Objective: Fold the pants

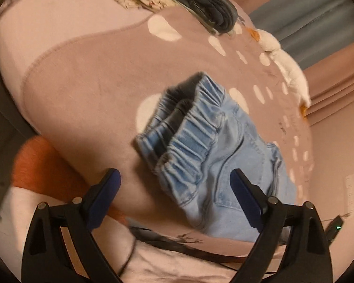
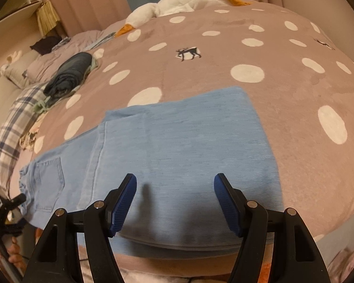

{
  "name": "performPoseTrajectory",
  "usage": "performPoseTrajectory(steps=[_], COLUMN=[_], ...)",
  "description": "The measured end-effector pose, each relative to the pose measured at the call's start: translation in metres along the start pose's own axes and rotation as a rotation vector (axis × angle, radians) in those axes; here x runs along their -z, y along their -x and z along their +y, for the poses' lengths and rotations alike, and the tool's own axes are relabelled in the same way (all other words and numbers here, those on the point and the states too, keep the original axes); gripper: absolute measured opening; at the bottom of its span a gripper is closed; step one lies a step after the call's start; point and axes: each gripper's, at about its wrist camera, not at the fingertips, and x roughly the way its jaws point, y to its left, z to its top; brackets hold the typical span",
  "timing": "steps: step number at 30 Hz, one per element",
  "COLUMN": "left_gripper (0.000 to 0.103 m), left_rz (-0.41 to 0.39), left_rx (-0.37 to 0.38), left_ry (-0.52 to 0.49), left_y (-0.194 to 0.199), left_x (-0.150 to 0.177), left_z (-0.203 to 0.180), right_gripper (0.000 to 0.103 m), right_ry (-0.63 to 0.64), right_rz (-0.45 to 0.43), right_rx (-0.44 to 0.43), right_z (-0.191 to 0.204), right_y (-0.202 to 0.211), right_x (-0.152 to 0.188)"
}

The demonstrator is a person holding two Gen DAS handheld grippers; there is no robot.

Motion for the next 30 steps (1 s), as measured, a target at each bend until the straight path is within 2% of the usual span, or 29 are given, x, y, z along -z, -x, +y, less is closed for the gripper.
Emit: performPoseTrajectory(steps=[2, 4, 6, 9, 11, 12, 14, 18, 21, 25, 30], left_gripper=[0.091, 0.072, 0.071, 0.07, 0.054, 0.042, 0.037, 0.035, 0.034, 0.034, 0.034], left_rz=[-0.027, -0.068, -0.071, -0.084, -0.073, -0.055, -0.046, -0.108, -0.132, -0.111, -0.058], left_rx=[0.029, 0.069, 0.103, 0.129, 0.143, 0.154, 0.176, 0.203, 0.258, 0.317, 0.343], left_ry=[0.015, 0.047, 0.074, 0.061, 0.078, 0.085, 0.094, -0.01, -0.119, -0.26, -0.435], left_y=[-0.001, -0.001, -0.001, -0.003, -0.003, -0.003, 0.003, 0.031, 0.052, 0.061, 0.049], left_x=[-0.002, -0.004, 0.0, 0.002, 0.003, 0.003, 0.003, 0.003, 0.006, 0.015, 0.036], left_z=[-0.004, -0.003, -0.001, -0.004, -0.005, -0.005, -0.011, -0.045, -0.088, -0.146, -0.212], right_gripper=[0.068, 0.068, 0.068, 0.068, 0.068, 0.068, 0.068, 0.068, 0.068, 0.068, 0.068], right_ry=[0.002, -0.001, -0.008, -0.018, -0.023, -0.025, -0.027, -0.028, -0.044, -0.078, -0.116], right_rz=[-0.001, -0.001, 0.002, 0.008, 0.009, 0.009, 0.006, -0.009, -0.028, -0.066, -0.107], right_rx=[-0.006, -0.013, -0.021, -0.03, -0.039, -0.043, -0.047, -0.047, -0.048, -0.047, -0.039], right_z=[0.002, 0.002, 0.002, 0.001, 0.001, 0.001, 0.001, -0.001, -0.007, -0.018, -0.031], right_y=[0.0, 0.001, 0.0, -0.001, -0.002, -0.002, -0.002, 0.004, 0.01, 0.022, 0.036], right_x=[0.0, 0.001, 0.002, 0.003, 0.003, 0.003, 0.002, 0.002, 0.0, -0.003, -0.003])
